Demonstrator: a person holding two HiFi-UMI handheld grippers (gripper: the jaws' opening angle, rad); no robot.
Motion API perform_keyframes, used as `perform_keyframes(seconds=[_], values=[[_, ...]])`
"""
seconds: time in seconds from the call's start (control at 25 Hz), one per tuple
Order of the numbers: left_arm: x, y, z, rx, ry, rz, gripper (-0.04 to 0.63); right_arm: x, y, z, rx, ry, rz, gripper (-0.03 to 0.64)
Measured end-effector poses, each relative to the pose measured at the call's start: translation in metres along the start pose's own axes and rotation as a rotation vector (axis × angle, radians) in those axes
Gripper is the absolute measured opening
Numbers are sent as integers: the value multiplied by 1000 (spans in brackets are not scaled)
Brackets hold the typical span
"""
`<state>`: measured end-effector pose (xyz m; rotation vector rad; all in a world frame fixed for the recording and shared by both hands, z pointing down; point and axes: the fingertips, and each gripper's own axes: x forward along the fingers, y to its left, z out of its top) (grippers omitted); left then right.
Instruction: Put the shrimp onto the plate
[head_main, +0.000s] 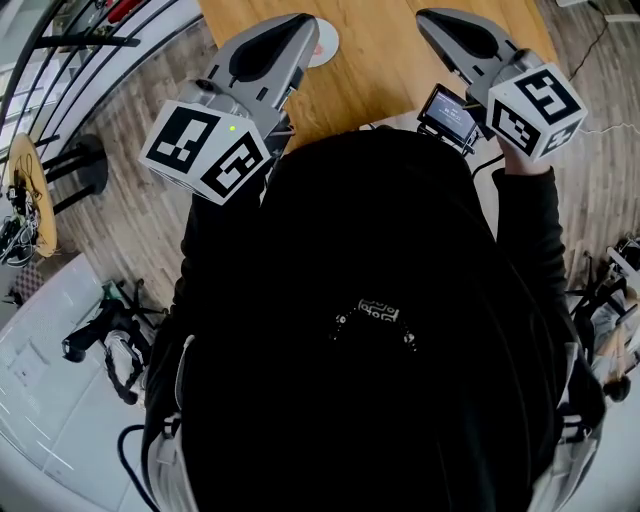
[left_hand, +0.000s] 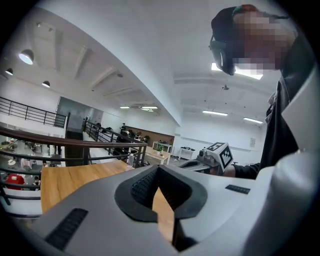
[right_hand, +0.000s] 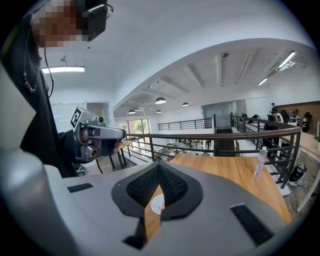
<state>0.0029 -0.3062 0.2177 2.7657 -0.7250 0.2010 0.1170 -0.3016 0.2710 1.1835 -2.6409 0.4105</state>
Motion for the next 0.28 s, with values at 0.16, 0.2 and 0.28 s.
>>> perform_keyframes(seconds=[0.16,0.2,0.28], values=[[-3,0,-14,-25,4,24,3,11,3,1,-10,14,20,18],[-4,-1,-17,-26,9,25,3,13,4,2,-12,14,23,18],[-6,-2,-21,-25,18,27,3,16,6,4,-15,15,28,18]])
